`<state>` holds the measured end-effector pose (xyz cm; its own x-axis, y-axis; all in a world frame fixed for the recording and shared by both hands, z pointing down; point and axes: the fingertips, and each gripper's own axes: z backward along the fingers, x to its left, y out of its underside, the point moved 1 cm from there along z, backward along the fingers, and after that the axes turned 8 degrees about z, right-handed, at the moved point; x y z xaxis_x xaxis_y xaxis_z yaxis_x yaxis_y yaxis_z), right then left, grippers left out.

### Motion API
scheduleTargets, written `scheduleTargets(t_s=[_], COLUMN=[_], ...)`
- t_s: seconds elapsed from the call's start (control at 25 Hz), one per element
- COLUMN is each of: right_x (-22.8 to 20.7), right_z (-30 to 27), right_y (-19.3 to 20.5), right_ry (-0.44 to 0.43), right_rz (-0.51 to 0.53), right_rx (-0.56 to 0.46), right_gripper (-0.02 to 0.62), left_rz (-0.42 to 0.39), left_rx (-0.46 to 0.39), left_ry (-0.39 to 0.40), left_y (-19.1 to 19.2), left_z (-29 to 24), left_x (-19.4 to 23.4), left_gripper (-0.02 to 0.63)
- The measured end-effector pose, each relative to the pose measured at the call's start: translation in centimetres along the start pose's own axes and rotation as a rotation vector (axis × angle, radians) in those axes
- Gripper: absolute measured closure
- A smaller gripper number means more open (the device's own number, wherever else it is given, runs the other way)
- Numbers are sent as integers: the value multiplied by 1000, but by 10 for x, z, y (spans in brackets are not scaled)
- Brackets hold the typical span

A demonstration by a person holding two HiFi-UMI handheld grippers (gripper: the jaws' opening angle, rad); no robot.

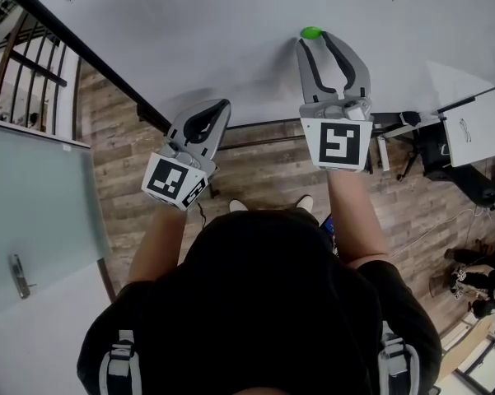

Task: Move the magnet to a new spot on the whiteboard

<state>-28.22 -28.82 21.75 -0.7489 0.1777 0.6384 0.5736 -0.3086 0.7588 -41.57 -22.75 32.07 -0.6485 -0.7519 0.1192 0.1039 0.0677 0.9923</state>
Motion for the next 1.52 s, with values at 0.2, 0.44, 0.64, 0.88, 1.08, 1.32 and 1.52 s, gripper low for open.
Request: scheduleTargets(t_s=[0.2, 0.44, 0.64, 0.88, 1.08, 1.32, 1.52], right_x=[-2, 1, 0, 1, 3, 8, 12], right_z=[-3, -5, -8, -5, 4, 29, 60], right_y=[-4, -4, 0, 2, -3, 9, 20], right_ry=[47, 49, 44, 0, -7, -93, -178], right_rz=[42, 63, 45, 47, -7, -156, -316], right_rx=[16, 43, 38, 41, 2, -27, -52], right_gripper=[465, 474, 474, 478, 479, 479, 478], left_rz=[5, 4, 7, 12, 27, 14, -3], left_rx=[3, 3, 4, -7, -7, -10, -12], left_ry=[23, 49, 57, 64, 54, 26, 12], left_y=[-1, -4, -2, -3, -3, -2, -5], left_z=[0, 0, -3, 0, 4, 4, 4], left_x=[3, 5, 6, -1, 3, -6, -24], left_gripper=[604, 604, 604, 604, 604, 604, 604])
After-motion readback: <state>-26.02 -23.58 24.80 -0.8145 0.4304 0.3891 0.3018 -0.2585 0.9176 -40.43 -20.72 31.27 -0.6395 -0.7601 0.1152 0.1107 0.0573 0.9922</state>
